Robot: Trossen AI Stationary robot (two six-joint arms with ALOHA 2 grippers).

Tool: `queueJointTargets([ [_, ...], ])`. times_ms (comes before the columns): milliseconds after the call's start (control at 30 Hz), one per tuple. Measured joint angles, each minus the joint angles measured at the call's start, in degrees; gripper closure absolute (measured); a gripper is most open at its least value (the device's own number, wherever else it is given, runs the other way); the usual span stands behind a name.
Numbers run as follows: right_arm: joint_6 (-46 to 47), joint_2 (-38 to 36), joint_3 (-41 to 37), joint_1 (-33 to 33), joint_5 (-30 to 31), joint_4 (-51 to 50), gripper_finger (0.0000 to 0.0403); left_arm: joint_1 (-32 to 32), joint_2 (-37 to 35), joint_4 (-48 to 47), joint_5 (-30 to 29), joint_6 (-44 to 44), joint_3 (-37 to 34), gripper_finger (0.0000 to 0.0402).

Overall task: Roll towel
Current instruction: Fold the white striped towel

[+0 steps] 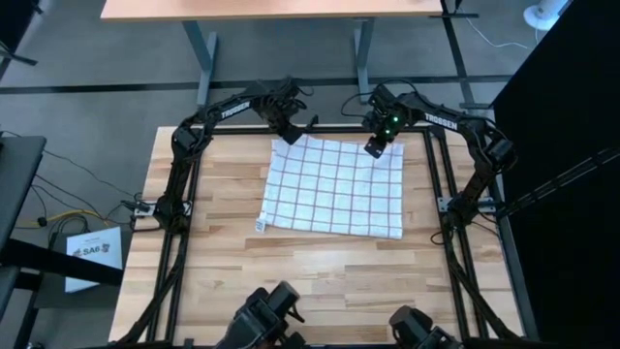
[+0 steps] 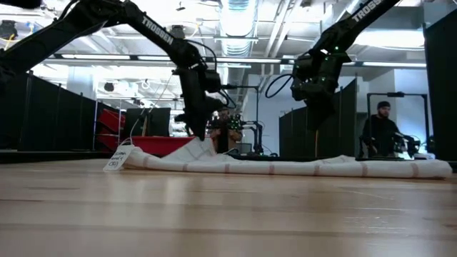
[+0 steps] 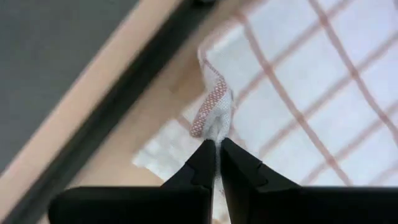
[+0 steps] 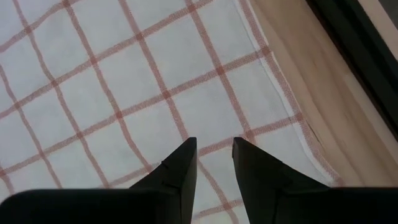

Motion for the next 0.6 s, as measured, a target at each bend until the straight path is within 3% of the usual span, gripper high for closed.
queueJointTargets([
  [333, -1.52, 0.02, 0.0, -0.49, 0.0, 0.04, 0.031, -0.06, 0.0, -10.36, -1.47, -0.59, 0.45, 0.0395],
  [600, -1.89, 0.02, 0.0, -0.62, 0.0, 0.19, 0.031, 1.87, 0.0, -9.17, -6.79, -1.13, 0.46, 0.0395],
])
